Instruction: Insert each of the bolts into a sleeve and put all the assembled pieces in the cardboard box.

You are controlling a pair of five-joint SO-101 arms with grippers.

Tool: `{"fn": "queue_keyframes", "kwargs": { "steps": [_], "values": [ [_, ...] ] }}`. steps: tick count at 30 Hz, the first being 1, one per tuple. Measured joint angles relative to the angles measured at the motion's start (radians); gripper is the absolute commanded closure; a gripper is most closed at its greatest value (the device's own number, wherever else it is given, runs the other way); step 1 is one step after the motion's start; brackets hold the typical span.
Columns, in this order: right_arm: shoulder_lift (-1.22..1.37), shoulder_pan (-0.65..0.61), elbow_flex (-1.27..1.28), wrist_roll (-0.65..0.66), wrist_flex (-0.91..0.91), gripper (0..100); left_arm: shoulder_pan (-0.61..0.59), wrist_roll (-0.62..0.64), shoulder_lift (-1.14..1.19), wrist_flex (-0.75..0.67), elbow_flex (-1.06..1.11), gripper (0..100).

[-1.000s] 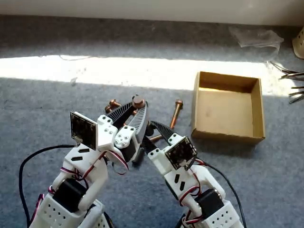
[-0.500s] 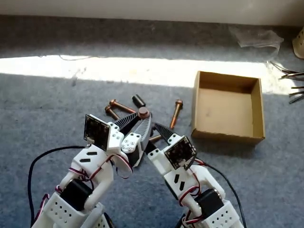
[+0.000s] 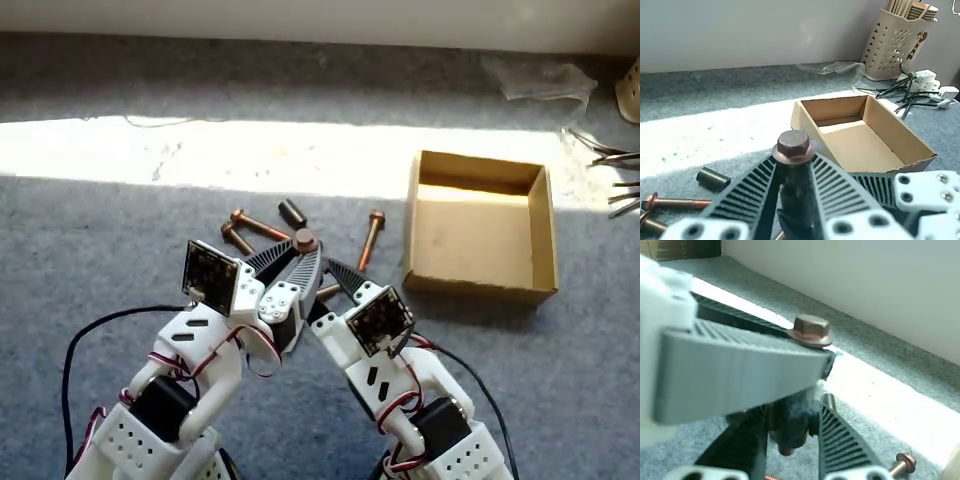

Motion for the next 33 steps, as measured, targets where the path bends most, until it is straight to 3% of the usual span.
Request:
{"fn": "queue_keyframes", "kwargs": {
  "steps": [11,15,22,33],
  "values": [
    [0.000,0.015,0.000,0.000,0.000,99.5,0.012,-0.006,0.002,0.000,0.000,98],
    [0.000,0.021,0.000,0.000,0.000,99.5,0.017,-0.132,0.002,0.000,0.000,98],
    [0.000,0.028,0.000,0.000,0.000,99.5,0.018,-0.219,0.002,0.000,0.002,79],
    [0.002,0.035,0.000,0.003,0.002,99.5,0.008,-0.219,0.002,0.000,0.018,78]
  ]
}}
